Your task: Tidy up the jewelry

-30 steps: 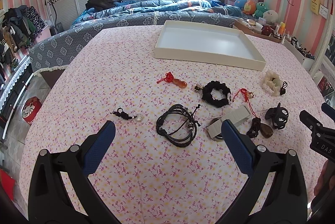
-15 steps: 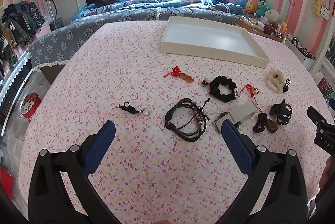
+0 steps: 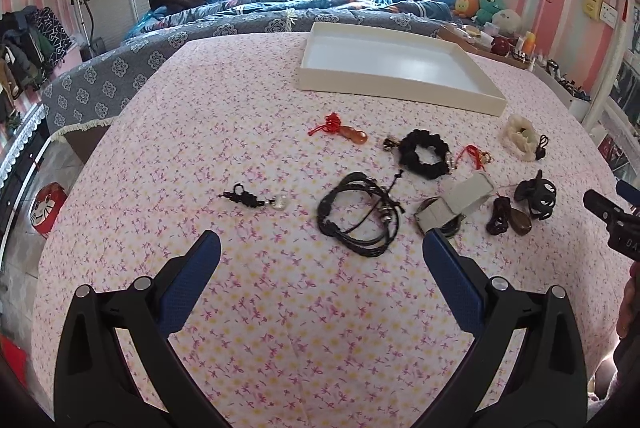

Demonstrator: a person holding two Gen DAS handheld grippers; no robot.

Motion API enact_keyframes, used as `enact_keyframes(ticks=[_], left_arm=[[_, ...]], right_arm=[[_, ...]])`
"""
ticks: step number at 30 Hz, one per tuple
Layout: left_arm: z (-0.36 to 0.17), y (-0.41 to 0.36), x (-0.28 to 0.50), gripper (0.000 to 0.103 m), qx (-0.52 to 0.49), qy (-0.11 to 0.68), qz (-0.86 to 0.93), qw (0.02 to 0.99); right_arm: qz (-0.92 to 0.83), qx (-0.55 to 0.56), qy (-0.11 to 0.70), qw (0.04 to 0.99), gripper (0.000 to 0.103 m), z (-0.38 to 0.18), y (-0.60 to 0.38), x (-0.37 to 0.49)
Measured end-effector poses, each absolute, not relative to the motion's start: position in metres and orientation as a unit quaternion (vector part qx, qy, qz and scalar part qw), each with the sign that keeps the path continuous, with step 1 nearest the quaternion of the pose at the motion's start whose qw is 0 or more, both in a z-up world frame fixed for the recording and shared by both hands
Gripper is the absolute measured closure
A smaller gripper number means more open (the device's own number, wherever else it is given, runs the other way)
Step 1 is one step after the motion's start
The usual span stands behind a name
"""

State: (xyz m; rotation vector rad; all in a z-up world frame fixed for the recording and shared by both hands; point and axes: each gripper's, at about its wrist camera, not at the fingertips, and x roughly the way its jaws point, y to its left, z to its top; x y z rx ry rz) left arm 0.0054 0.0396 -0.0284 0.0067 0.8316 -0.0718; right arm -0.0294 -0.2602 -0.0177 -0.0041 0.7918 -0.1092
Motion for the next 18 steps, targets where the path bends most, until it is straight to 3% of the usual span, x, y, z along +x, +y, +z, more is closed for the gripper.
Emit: enact_keyframes(ticks=[18], left_arm=[[-0.039,0.064,0.017,0.003,-0.019,0.424,-0.036,0.905]], right_arm=[[-0.028,-0.027,0.403,0.915,0.001,-0.025,-0.239,-0.025]])
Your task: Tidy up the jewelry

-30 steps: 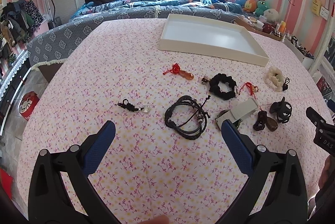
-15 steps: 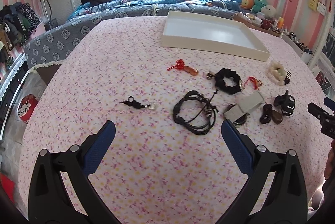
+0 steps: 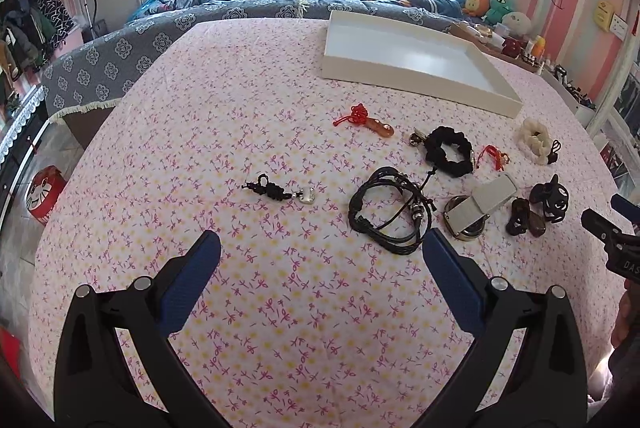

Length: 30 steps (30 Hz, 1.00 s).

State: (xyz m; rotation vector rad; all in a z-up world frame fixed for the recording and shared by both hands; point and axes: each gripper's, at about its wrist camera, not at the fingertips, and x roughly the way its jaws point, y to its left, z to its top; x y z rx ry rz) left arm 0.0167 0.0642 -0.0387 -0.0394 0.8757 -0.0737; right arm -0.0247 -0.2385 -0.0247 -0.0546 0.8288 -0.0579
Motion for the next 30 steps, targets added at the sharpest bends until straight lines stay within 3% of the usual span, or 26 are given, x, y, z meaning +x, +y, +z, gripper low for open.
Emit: enact_keyframes(ticks=[17,30], left_arm=[[-0.038,0.052,0.019,0.004,-0.008,0.418,-0.059,0.906],[-0.039,0.046,0.025,0.008,-0.002,0.419,-0.068,0.905]], right_arm=[[-0.030,-0.024,0.412,0.910,0.003,-0.031,-0.245,-0.017],[-0.013,-0.014,0.427,0.904,0.015,-0.037,-0.243,-0.011]])
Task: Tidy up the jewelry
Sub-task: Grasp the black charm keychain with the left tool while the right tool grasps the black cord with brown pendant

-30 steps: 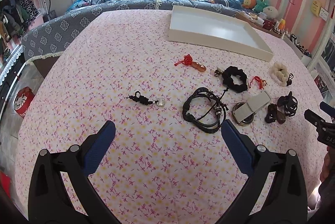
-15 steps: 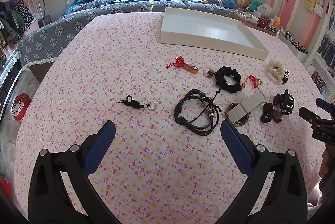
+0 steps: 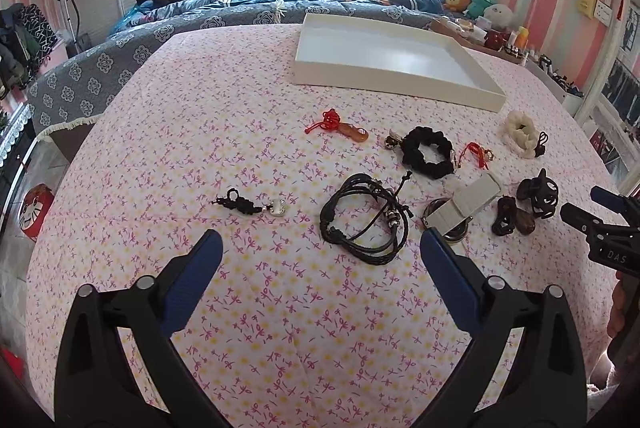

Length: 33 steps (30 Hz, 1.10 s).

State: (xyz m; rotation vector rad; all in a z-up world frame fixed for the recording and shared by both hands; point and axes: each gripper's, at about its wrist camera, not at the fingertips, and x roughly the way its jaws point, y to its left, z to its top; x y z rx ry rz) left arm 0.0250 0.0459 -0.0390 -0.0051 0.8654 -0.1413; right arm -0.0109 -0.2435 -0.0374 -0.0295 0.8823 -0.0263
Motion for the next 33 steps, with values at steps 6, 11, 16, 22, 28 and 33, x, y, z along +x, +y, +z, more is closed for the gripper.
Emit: enact_keyframes(ticks=[6,11,16,22,28,33], left_arm=[[-0.040,0.048,0.027,0.012,0.000,0.422,-0.069,0.904],[-0.038,0.053,0.029,0.012,-0.005,0.422,-0.071,0.904],[-0.038,0.058,0.032,0.012,0.000,0.424,-0.073,0.903],[-0.040,0.064,0.038,0.012,0.003,0.427,-0.084,0.900],[-0.046,0.068,0.048,0.015,0.009,0.438,-0.091,0.894],[-0.052,0.070,0.056,0.016,0.011,0.443,-0.096,0.891]], right_arm=[[-0.007,-0.006,0.433,0.902,0.015,-0.034,-0.243,-0.013],[0.014,0.000,0.438,0.899,0.019,-0.030,-0.233,-0.015],[0.036,0.001,0.455,0.890,0.025,-0.035,-0.220,-0.013],[0.060,0.013,0.477,0.877,0.033,-0.043,-0.206,-0.010],[0.064,0.022,0.485,0.872,0.034,-0.043,-0.197,-0.005],[0.069,0.024,0.492,0.868,0.035,-0.045,-0.189,0.002]])
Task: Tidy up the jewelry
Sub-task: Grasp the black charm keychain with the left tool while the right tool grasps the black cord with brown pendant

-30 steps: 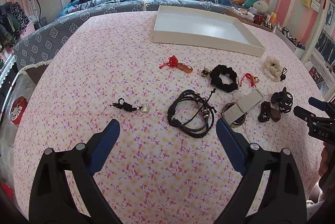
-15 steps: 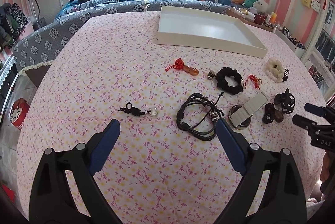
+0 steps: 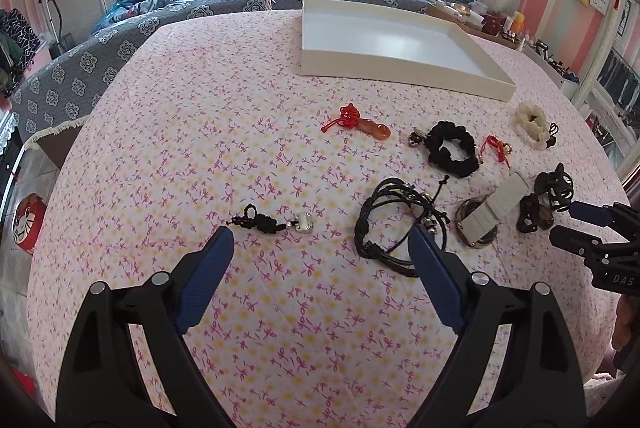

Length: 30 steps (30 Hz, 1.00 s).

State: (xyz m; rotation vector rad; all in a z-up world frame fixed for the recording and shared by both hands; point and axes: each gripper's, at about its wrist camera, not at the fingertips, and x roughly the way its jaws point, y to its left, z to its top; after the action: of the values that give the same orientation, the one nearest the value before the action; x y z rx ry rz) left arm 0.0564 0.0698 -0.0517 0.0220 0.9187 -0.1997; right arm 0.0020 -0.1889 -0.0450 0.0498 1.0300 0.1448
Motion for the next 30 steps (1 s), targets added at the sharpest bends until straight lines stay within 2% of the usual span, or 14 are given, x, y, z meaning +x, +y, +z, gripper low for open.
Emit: enact_keyframes(ticks=[5,11,18,21,27,30], left_arm=[[-0.060,0.075,0.067,0.020,0.007,0.456,-0.099,0.884],[-0.068,0.085,0.078,0.029,-0.005,0.472,-0.094,0.877],[-0.074,0.093,0.090,0.037,-0.013,0.477,-0.091,0.874],[-0.080,0.096,0.097,0.047,-0.018,0.487,-0.092,0.868],[-0.080,0.100,0.099,0.048,-0.022,0.483,-0.093,0.870],[-0.081,0.099,0.100,0.055,-0.013,0.483,-0.088,0.871]], right_arm=[[0.076,0.022,0.503,0.860,0.043,-0.050,-0.180,0.011],[0.076,0.015,0.503,0.861,0.044,-0.048,-0.170,0.018],[0.072,0.016,0.510,0.857,0.053,-0.053,-0.170,0.022],[0.071,0.016,0.510,0.857,0.053,-0.053,-0.169,0.020],[0.066,0.016,0.509,0.858,0.054,-0.053,-0.170,0.021],[0.064,0.014,0.508,0.859,0.054,-0.053,-0.170,0.022]])
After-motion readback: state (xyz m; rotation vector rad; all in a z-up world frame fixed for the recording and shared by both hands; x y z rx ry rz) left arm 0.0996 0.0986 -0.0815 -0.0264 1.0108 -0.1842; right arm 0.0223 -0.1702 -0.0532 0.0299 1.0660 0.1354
